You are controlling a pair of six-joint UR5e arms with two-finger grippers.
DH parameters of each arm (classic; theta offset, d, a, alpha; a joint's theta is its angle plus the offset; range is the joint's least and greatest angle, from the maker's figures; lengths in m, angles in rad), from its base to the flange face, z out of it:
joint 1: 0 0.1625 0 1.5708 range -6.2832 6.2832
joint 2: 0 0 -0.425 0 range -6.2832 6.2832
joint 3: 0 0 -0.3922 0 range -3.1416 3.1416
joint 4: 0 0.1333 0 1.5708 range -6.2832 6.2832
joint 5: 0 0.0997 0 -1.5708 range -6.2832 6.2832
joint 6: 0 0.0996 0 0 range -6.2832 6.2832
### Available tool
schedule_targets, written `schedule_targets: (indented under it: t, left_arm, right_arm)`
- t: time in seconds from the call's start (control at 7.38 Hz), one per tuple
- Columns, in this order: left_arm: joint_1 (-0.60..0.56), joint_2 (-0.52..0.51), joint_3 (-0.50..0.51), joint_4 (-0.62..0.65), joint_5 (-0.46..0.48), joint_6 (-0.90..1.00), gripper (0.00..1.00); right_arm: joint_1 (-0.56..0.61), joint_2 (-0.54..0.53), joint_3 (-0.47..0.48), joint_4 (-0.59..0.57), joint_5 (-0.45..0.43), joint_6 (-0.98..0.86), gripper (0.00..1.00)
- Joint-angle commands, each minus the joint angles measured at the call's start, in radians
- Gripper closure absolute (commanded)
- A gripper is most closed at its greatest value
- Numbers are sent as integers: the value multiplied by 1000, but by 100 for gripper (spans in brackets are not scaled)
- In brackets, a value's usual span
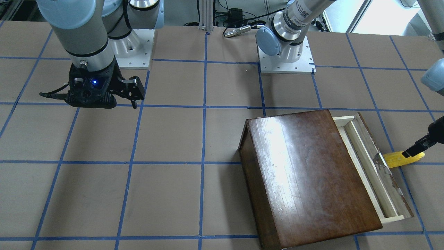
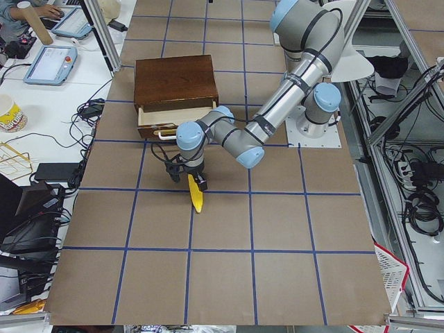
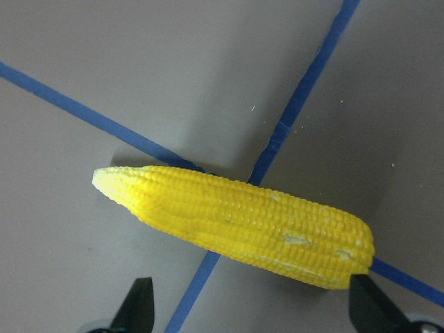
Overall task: Open drawer and put corn inside
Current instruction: 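Lower the left gripper and close it on the yellow corn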
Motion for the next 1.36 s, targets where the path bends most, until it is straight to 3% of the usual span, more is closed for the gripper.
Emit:
schedule_targets:
  t: [0.0, 0.41, 0.95, 1.22]
  left_arm:
    - [1, -5, 3, 1, -18, -9, 0]
    - [3, -8, 4, 0, -57, -93, 0]
    - [3, -11, -5, 0, -35, -503, 0]
    - [3, -20, -5, 1, -35, -588, 0]
  right_arm:
    - [0, 0, 0, 0, 1, 0, 0]
    - [0, 0, 0, 0, 1, 0, 0]
    - [0, 0, 0, -1, 1, 0, 0]
    - [0, 0, 0, 0, 1, 0, 0]
